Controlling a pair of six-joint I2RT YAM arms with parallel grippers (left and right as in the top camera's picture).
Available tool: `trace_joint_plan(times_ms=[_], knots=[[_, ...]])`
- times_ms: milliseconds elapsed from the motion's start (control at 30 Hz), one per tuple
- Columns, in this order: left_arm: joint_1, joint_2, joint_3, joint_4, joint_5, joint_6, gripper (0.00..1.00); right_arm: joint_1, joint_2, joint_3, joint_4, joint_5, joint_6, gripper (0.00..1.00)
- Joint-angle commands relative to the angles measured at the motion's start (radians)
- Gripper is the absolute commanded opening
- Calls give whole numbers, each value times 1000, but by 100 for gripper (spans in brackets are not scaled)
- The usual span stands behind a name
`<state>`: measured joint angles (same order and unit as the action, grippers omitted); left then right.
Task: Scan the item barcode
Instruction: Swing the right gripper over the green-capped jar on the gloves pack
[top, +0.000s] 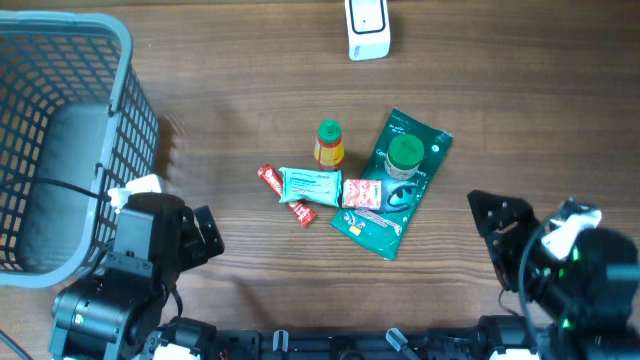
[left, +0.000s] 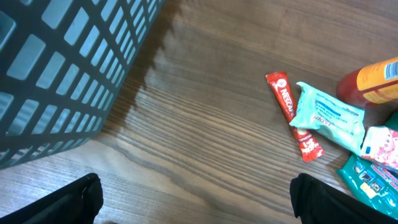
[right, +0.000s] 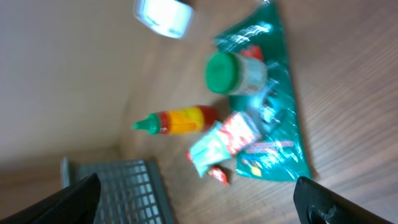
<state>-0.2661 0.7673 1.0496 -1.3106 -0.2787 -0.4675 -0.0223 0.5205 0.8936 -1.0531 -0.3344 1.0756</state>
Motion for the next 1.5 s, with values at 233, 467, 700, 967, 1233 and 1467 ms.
trace_joint_plan(times_ms=[233, 467, 700, 967, 1233, 1467], knots=[[5, -1, 0, 0, 6, 15, 100, 2, 315, 219, -100, -131, 174, 100], [5, -1, 0, 0, 6, 15, 100, 3, 412, 216, -79, -106, 319, 99], [5, -1, 0, 0, 6, 15, 100, 18, 616, 218, -47, -138, 393, 99], [5, -1, 0, 0, 6, 15, 100, 135, 930, 331, 23, -57, 447, 99], [5, -1, 0, 0, 6, 15, 100, 143, 1173, 438, 81, -53, 472, 100], [5, -1, 0, 0, 6, 15, 100, 152, 1270, 438, 118, -41, 472, 99]])
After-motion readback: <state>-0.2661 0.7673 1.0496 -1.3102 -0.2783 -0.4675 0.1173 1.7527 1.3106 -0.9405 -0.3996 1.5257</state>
